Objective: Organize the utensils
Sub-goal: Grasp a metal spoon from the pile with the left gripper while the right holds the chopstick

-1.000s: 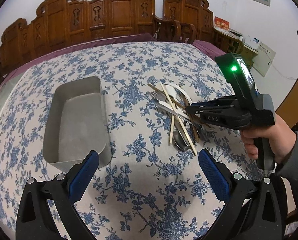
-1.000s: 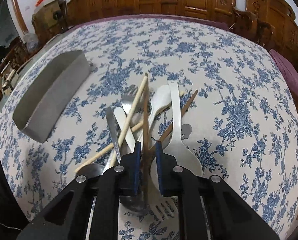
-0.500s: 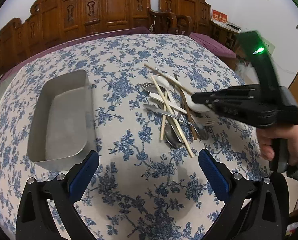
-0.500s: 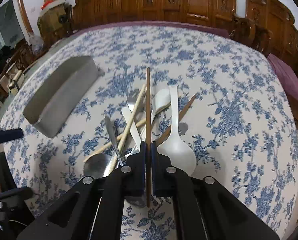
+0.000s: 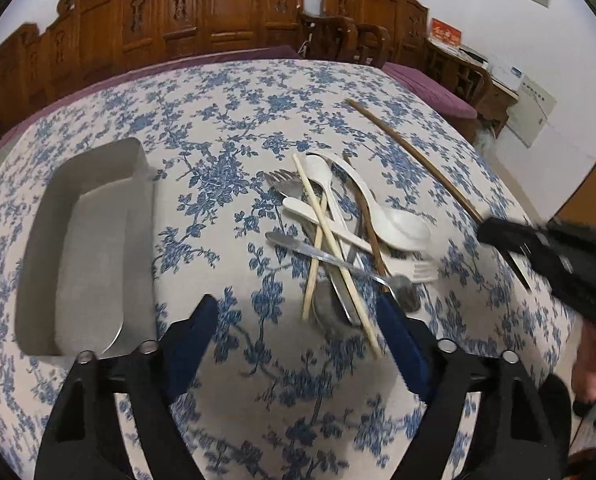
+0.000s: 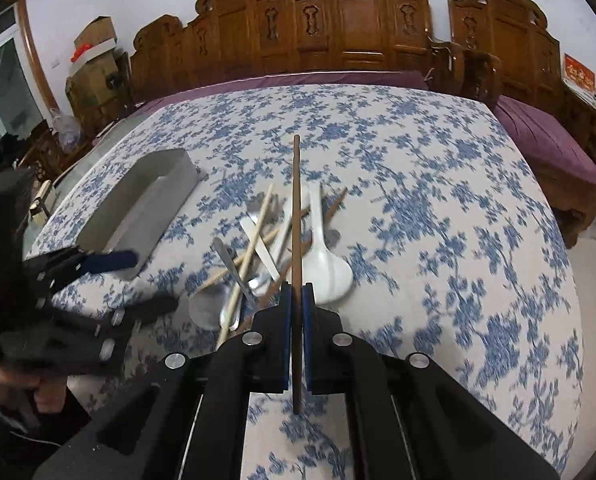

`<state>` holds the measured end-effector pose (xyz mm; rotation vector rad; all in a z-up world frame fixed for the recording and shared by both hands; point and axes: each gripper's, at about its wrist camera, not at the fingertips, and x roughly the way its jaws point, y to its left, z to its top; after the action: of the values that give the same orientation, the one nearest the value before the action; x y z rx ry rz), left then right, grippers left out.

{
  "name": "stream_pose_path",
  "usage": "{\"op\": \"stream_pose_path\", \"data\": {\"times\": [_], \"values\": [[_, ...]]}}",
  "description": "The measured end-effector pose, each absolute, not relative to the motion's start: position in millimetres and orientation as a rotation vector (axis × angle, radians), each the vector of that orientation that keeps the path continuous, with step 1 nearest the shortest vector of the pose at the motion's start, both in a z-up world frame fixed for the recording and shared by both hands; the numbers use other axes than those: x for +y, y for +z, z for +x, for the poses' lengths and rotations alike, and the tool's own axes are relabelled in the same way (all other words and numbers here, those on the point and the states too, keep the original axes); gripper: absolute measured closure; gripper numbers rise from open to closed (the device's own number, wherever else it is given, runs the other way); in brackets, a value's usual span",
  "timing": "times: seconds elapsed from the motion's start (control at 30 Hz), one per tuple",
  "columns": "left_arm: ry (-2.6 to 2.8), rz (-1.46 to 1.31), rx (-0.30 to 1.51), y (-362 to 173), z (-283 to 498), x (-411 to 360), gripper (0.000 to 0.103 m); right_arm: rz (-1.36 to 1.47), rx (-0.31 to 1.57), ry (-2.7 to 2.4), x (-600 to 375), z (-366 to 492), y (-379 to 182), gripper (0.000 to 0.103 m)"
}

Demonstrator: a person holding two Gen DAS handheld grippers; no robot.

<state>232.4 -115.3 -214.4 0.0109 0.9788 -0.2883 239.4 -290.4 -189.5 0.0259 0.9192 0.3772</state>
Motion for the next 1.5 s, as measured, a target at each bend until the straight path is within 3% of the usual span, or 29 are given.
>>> {"op": "stream_pose_path", "data": {"times": [0.57,0.7,1.1,1.3,1.5], "values": [[-0.211,-0.188,1.083,-252.7,295.3,-114.9,0.058,0.101,0.93,0.351,-320.6,241.1,-197.2,0.097],[-0.209,-0.208,1.086,-254.6,301.3,-115.9,0.069,0.104,0.934,0.355,-319.5,241.3,-198.7,0.097],[-0.238,-0.239,1.059,-250.4,302.4,-117.8,0.092,0.104,0.95,0.36,-317.4,241.3,-203.7,0.097],[-0.282,-0.256,1.025,-234.7,292.8,-120.6,0.102,0.103,0.953,0.359,-318.3,241.5,-205.2,0.097],[-0.317,-0.209,0.969,-204.9,279.0,-127.3,0.102,0.1,0.947,0.366,-314.9,239.2,-203.0,0.097]]}}
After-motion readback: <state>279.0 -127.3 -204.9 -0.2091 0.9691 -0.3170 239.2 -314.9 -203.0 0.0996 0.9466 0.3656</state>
